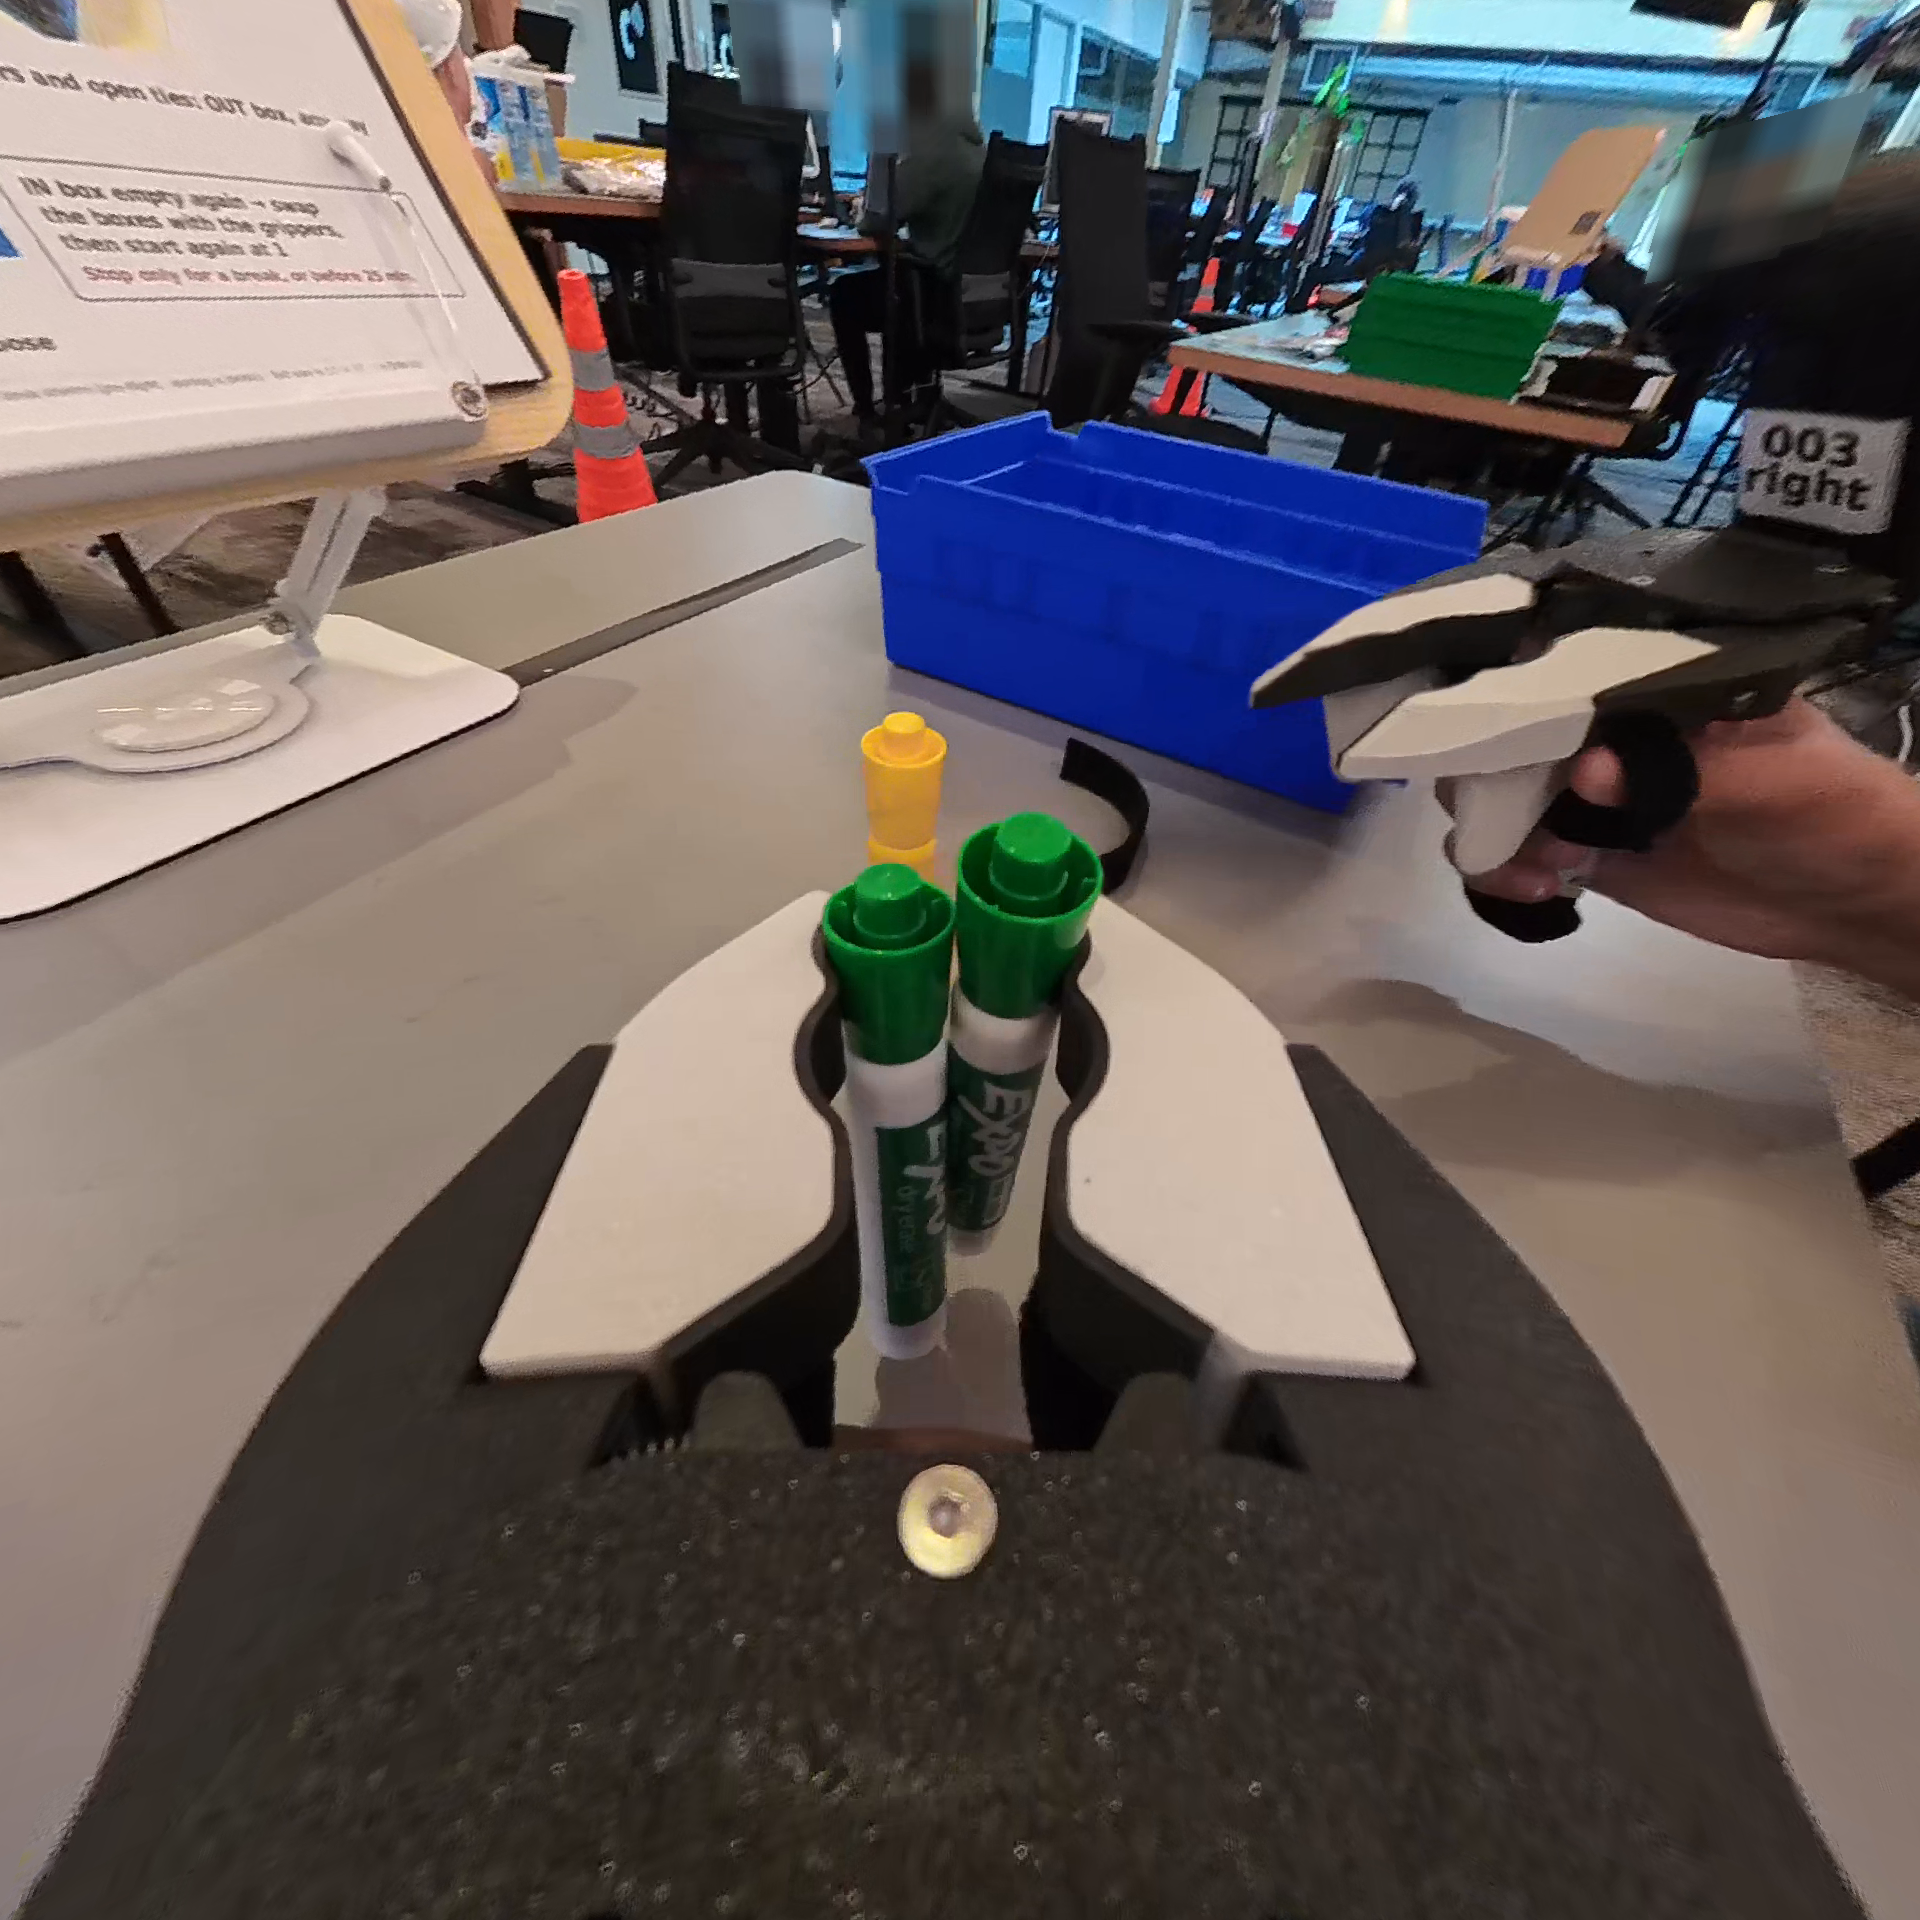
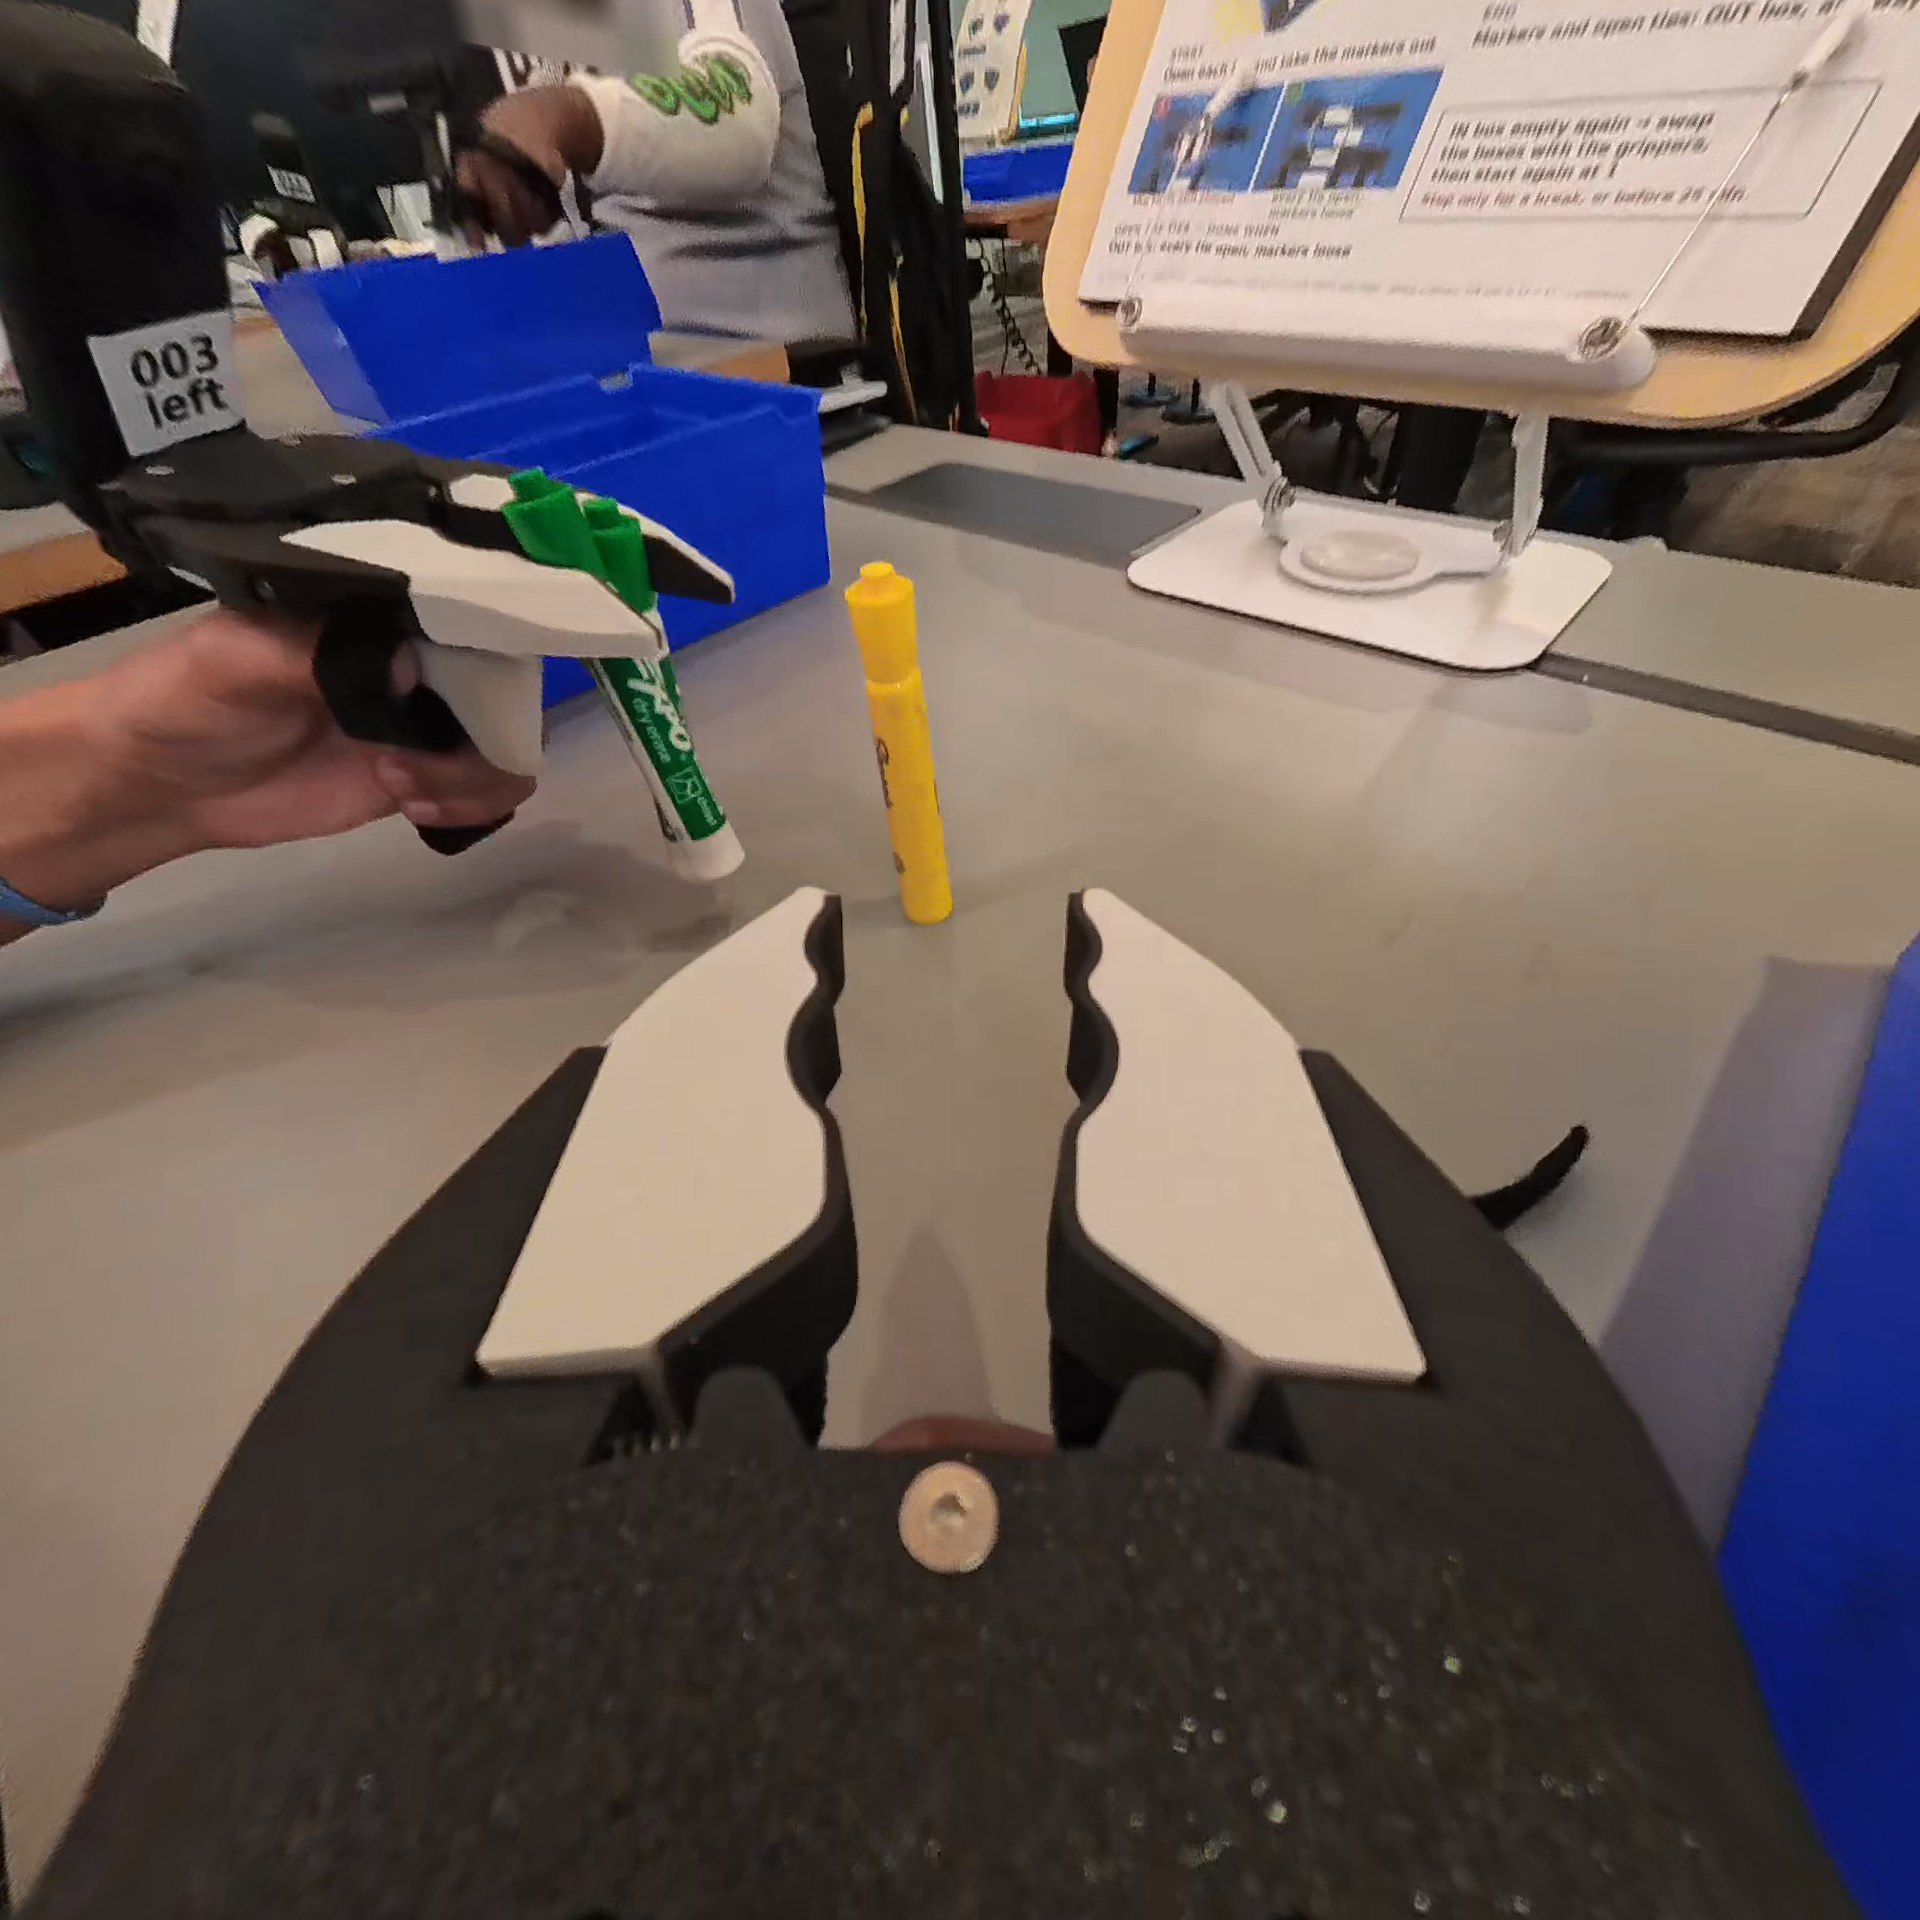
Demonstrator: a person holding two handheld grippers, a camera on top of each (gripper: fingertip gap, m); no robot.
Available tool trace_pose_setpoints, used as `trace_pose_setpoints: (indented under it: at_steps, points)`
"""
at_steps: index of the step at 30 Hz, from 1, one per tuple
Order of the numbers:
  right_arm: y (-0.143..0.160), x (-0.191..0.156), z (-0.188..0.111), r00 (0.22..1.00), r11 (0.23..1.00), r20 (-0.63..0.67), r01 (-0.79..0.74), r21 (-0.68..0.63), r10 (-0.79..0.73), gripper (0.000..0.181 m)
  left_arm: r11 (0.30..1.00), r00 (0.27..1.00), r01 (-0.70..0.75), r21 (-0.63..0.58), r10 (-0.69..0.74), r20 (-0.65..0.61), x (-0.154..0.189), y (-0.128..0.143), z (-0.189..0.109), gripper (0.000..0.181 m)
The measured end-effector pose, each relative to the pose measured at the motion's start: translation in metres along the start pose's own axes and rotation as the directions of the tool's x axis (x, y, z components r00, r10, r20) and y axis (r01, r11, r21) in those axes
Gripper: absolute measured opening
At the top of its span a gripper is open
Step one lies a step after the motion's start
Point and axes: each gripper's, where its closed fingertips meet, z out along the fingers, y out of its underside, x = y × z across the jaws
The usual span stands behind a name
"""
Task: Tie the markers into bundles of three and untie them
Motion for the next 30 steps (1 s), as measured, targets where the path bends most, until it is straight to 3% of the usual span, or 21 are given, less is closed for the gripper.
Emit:
trace_pose_setpoints:
  at_steps: [17, 21, 25, 30]
  points:
    - [0.017, -0.028, 0.016, 0.994, 0.997, 0.107, 0.012, -0.071, -0.004, 0.041, 1.0, 0.998, 0.023, 0.019, -0.021, -0.055, 0.015, -0.007, 0.003, 0.037]
    - [0.021, -0.054, 0.027, 0.973, 0.995, 0.23, 0.025, -0.097, -0.002, 0.045, 0.999, 0.991, 0.04, 0.032, -0.036, -0.128, 0.028, -0.01, 0.004, 0.037]
    - [0.018, -0.074, 0.037, 0.93, 0.99, 0.368, 0.069, -0.125, -0.018, 0.061, 0.998, 0.965, 0.032, 0.058, -0.016, -0.262, 0.049, -0.022, -0.003, 0.036]
    - [0.007, -0.107, 0.046, 0.802, 0.99, 0.594, 0.027, -0.139, 0.061, 0.061, 0.995, 0.882, 0.031, 0.093, 0.017, -0.472, 0.083, -0.044, -0.016, 0.037]
